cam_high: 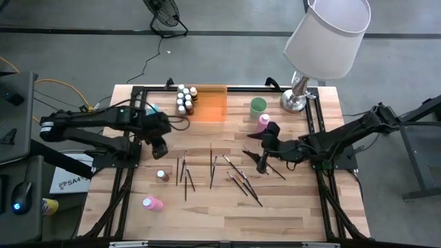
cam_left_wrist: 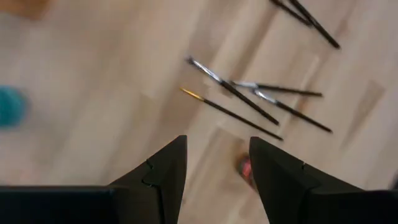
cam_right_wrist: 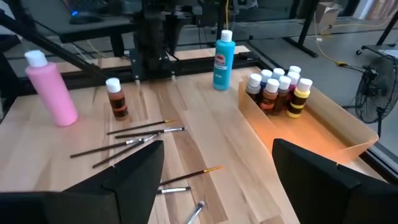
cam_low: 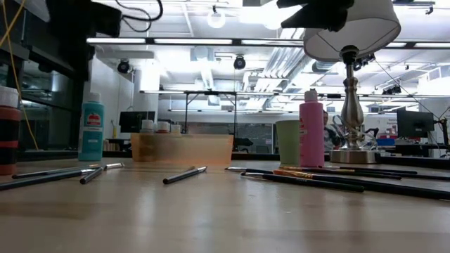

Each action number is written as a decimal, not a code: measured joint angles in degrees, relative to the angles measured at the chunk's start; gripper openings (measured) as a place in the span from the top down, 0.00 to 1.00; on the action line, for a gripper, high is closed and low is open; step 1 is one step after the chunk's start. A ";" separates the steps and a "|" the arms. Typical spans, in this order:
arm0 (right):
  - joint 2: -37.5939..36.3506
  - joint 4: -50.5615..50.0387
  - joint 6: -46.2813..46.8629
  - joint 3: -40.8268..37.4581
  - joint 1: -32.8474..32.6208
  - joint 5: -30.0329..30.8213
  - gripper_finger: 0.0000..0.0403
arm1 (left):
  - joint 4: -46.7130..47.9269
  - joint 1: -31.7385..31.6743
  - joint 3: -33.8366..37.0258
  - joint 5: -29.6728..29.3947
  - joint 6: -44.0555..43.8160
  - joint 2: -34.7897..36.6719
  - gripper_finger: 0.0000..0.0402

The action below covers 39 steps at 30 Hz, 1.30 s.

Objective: Pick & Place Paint Supplies
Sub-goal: Put the brown paint bottle into the orange bin

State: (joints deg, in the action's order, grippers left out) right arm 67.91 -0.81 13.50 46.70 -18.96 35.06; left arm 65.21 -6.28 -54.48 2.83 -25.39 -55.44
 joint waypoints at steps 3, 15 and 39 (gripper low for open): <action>0.12 -0.48 -0.31 -0.02 -0.63 -0.01 0.27 | 2.45 -0.04 0.00 6.61 1.83 -1.88 0.58; 0.12 -6.03 1.60 0.00 -0.96 -0.49 0.27 | 3.94 10.76 0.00 10.77 26.26 -5.52 0.58; 0.12 -6.29 1.44 0.02 -1.72 0.53 0.27 | 0.71 28.37 0.00 -0.43 8.69 -6.71 0.40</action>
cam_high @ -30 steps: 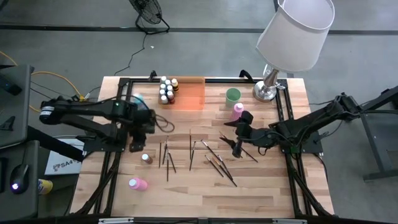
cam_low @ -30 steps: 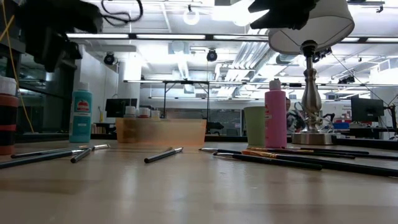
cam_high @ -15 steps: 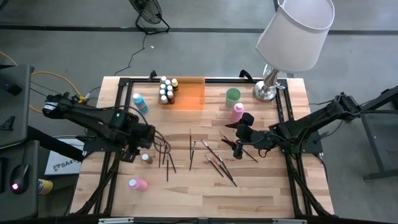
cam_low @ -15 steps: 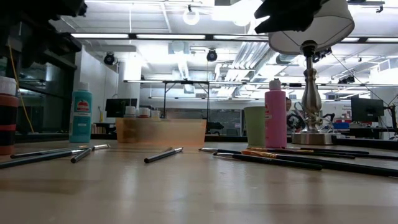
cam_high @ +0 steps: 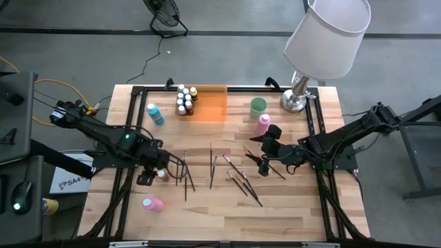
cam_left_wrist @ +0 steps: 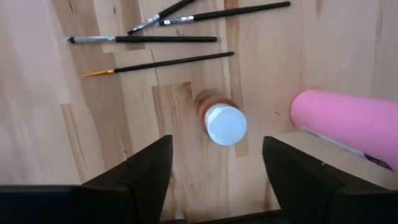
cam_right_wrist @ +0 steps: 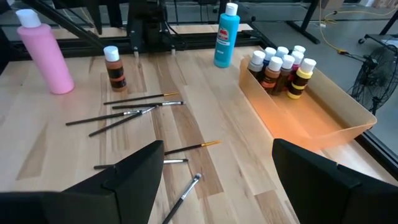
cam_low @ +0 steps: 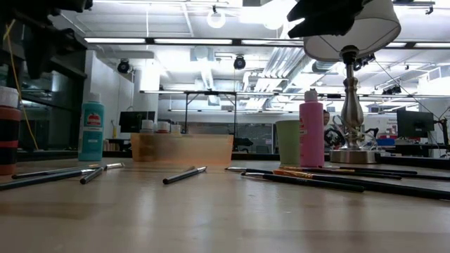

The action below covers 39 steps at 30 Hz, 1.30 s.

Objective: Pick & Place Paint Supplies
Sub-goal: Put the brown paint bottle into the orange bin

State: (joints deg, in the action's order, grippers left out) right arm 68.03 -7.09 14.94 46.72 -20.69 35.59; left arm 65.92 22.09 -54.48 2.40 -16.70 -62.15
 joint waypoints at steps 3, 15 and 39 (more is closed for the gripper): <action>0.00 0.01 0.02 0.02 0.00 0.01 0.27 | -1.07 1.85 0.89 -1.12 -2.09 0.00 0.36; 0.00 0.00 0.04 0.02 0.00 -0.08 0.27 | -9.24 5.33 7.28 -5.86 -1.61 -0.02 0.35; 0.00 0.02 0.28 0.02 0.00 -0.12 0.27 | -13.41 5.33 9.27 -2.98 1.51 -3.04 0.69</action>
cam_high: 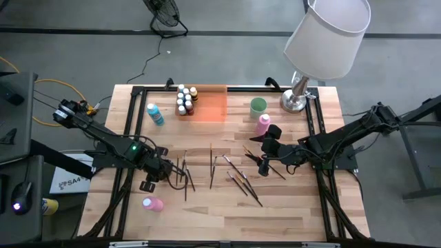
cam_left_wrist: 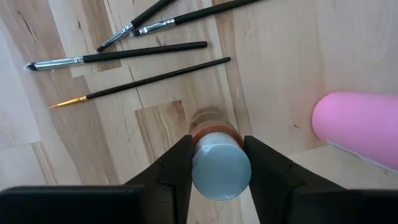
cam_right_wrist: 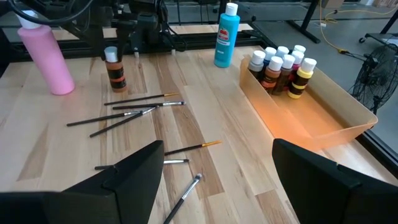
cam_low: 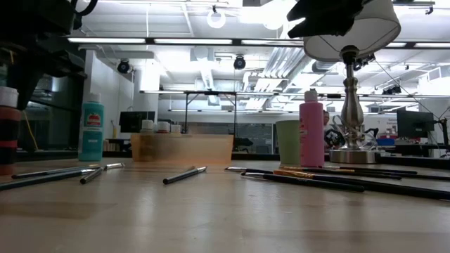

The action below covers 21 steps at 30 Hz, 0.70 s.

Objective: Pick & Place Paint Supplies
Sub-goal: Put the brown paint bottle into the orange bin

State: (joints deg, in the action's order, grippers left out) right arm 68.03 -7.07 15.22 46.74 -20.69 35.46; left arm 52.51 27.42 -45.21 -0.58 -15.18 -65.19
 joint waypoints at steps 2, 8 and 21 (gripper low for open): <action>0.00 0.00 0.00 0.00 0.00 0.00 0.27 | 0.00 -0.02 -0.02 0.00 -0.08 0.02 0.71; 0.00 0.00 0.02 0.00 0.00 0.00 0.27 | -0.02 0.00 -0.04 0.81 -0.34 0.02 0.71; 0.00 0.00 0.02 0.00 0.07 -0.01 0.27 | 3.19 -2.91 -10.80 -12.93 -0.09 -0.02 0.71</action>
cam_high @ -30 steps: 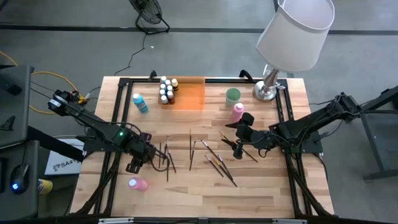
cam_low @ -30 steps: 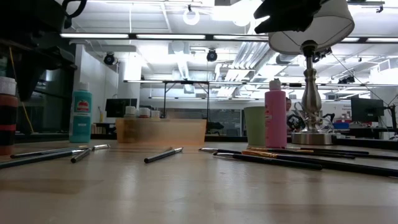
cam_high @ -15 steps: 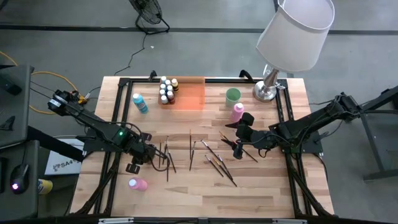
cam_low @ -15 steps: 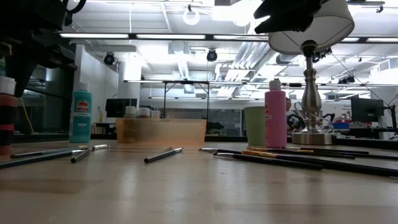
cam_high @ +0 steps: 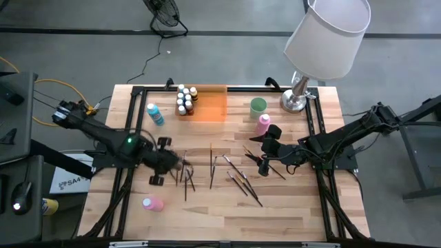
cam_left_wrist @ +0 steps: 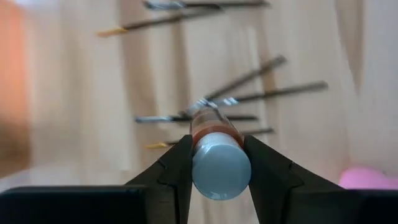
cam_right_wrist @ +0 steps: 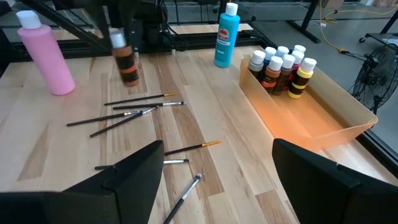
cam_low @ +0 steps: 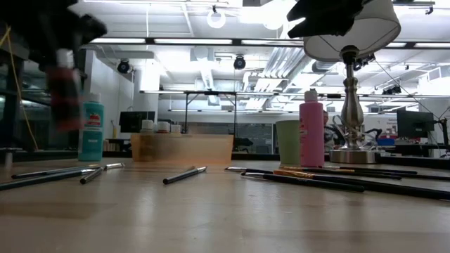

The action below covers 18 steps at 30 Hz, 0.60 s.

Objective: Pick & Place Paint Supplies
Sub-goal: Put the brown paint bottle into the orange bin

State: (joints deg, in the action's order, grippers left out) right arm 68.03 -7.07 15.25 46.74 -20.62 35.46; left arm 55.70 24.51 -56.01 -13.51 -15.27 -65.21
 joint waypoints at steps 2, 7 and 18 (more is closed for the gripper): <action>0.02 0.02 0.00 0.00 0.00 0.00 0.27 | 0.92 -3.71 -2.23 -0.23 1.57 0.00 0.71; 0.02 0.20 0.00 0.00 0.00 -0.01 0.27 | 1.43 -16.68 -7.42 0.31 11.74 -1.12 0.71; 0.02 0.35 -0.05 0.00 0.00 -0.01 0.27 | 1.48 -40.61 -21.91 5.20 31.80 -16.23 0.71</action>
State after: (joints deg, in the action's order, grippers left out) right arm 68.05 -6.72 15.19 46.74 -20.62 35.44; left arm 57.18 -16.09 -77.92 -8.31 16.52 -81.44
